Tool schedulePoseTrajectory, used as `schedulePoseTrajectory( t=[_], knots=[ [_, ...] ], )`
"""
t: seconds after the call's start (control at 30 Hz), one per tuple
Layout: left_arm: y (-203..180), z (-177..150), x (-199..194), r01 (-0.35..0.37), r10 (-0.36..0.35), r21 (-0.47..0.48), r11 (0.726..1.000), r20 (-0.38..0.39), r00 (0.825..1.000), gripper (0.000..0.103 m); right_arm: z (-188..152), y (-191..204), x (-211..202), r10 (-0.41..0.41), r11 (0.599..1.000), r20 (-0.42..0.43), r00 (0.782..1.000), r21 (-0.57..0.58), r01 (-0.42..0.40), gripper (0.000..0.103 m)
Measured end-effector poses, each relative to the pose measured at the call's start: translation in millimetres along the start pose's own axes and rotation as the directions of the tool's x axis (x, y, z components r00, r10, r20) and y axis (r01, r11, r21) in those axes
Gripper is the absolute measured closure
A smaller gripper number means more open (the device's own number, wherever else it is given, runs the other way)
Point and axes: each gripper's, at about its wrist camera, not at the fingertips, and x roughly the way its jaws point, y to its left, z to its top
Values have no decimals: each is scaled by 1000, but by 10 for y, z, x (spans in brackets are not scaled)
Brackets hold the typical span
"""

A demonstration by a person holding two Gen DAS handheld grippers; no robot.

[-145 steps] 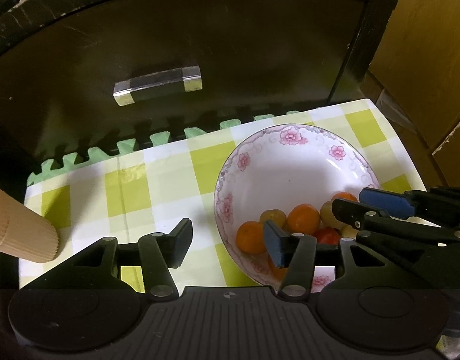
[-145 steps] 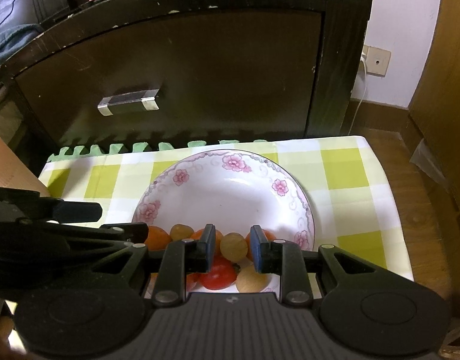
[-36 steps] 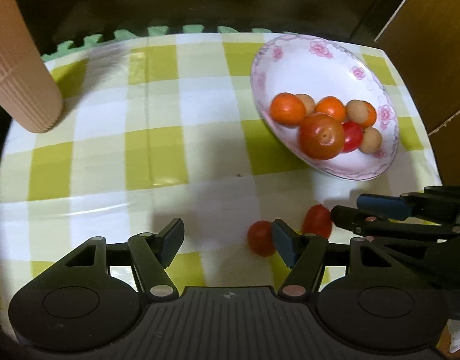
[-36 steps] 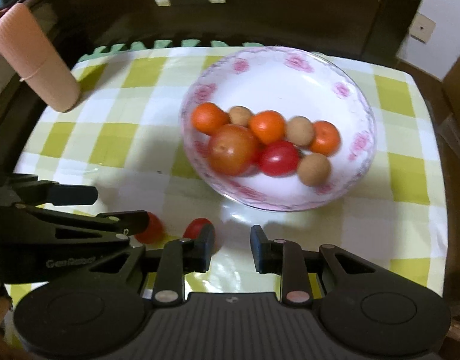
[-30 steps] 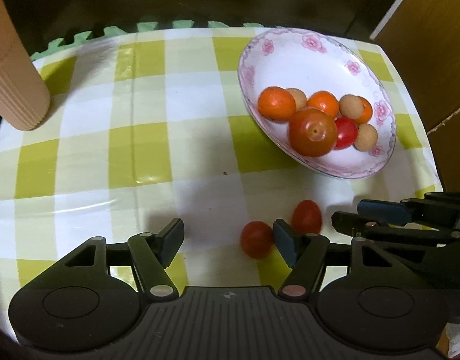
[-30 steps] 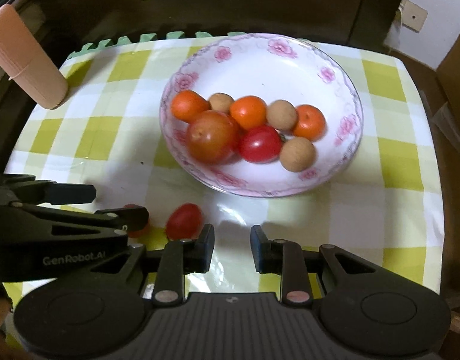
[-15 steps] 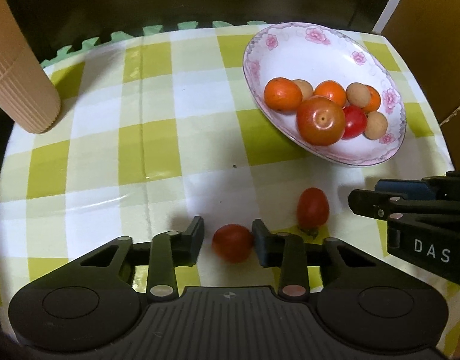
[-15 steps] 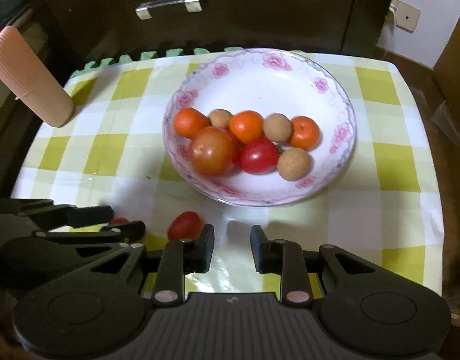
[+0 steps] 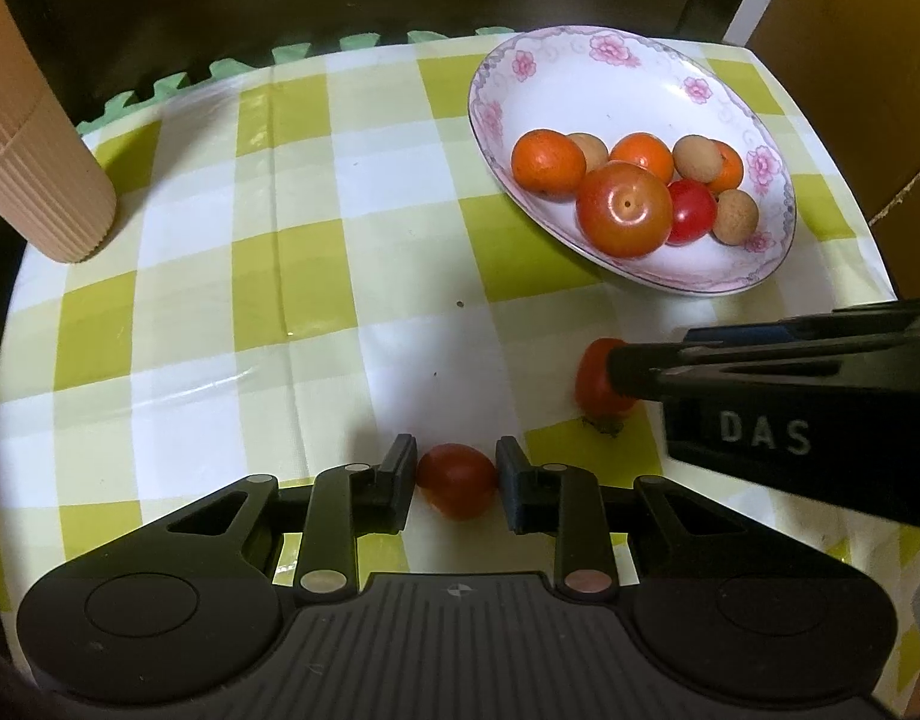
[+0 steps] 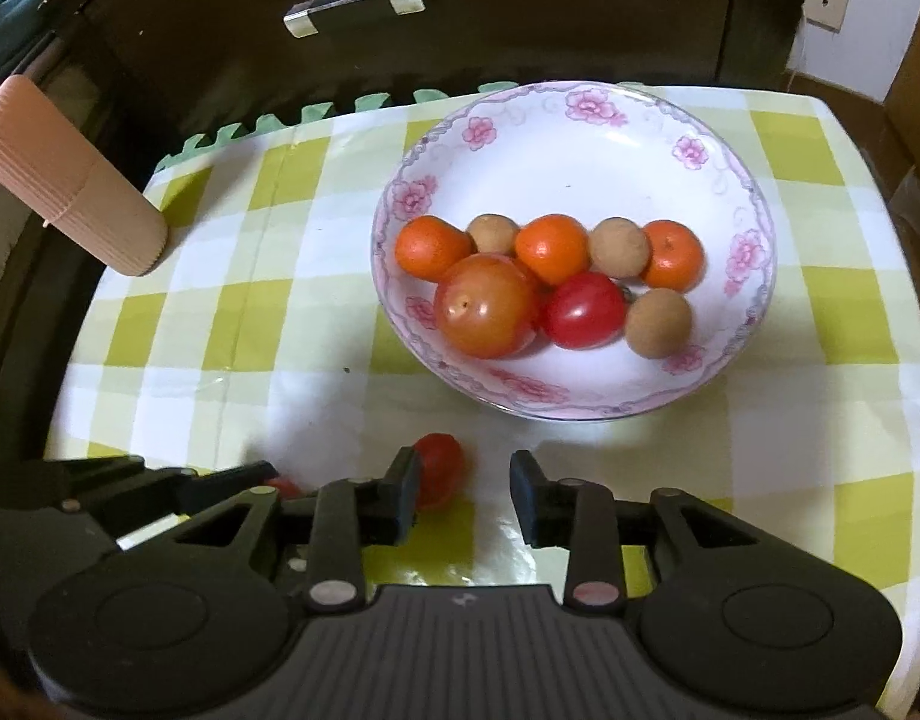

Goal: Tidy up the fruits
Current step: 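Lift both red tomatoes in both grippers above the table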

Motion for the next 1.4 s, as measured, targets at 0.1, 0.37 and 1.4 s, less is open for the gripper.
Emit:
schedulePoseTrajectory(
  t=[0.1,0.37,1.4],
  knots=[
    [14,8,-4,7,-7,-8,1000,-2,1000,66,8,49,36,16,1000,-11,1000,2,-16,70],
    [44,-4,-5,17,-17,0,1000,-4,1000,65,-16,146,190,36,999,-52,998,-7,-37,70],
    [28,12,44,28,-27,38,999,-35,999,51,-283,52,-39,-97,968,-75,992,-240,76,67]
  ],
)
